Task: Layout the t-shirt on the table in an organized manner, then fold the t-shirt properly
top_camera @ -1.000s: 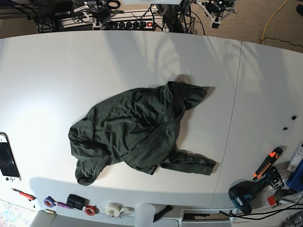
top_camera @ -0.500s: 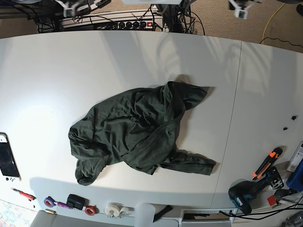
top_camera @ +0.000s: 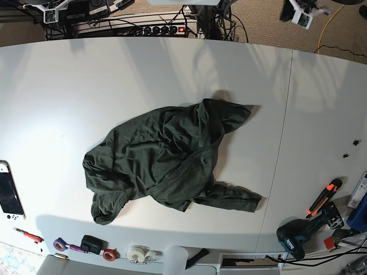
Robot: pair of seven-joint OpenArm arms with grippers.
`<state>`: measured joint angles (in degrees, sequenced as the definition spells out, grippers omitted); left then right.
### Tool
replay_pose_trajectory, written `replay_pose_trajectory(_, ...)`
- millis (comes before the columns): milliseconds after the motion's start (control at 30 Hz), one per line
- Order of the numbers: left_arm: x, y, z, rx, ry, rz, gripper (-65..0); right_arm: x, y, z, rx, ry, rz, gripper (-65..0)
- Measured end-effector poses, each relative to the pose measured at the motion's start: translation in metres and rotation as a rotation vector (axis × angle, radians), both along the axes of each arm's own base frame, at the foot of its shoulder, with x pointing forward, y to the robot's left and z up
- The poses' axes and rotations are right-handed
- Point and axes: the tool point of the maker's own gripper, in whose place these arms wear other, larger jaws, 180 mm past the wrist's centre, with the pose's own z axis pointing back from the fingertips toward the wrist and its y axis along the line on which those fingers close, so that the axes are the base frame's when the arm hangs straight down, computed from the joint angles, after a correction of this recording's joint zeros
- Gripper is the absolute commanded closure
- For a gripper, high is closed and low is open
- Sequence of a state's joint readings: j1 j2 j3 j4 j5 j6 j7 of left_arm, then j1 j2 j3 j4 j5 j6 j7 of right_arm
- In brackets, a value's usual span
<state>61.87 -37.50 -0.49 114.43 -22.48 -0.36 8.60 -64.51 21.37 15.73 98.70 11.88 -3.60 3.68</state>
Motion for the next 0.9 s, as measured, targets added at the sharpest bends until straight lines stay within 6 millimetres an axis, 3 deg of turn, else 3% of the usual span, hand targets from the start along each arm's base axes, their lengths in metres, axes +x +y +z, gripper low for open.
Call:
replay_pose_trajectory(167,0.023,-0.033,0.041,-0.091,-0.092,-0.090,0.0,0.031,0.020,0.038,0.009,-0.108,0.063,0.0)
replay_pose_trajectory(267,0.038,-0.042,0.056,-0.111,-0.151,-0.103,0.0,0.048,0.033,0.056,0.019,-0.173,0.094,0.0)
replay_pose_trajectory(400,0.068,-0.043,0.068,-0.111,-0.246,-0.110,0.0,0.078,0.043,0.076,0.030,-0.279,0.119,0.0)
replay_pose_trajectory(700,0.134,-0.034,0.097,-0.075,-0.452,-0.058,0.0,0.135,0.045,0.101,0.051,-0.502,0.043,0.0)
replay_pose_trajectory(900,0.182,-0.032,0.133,-0.100,-0.638,0.030,0.0,0.165,0.049,0.114,0.100,-0.629,-0.041,0.0)
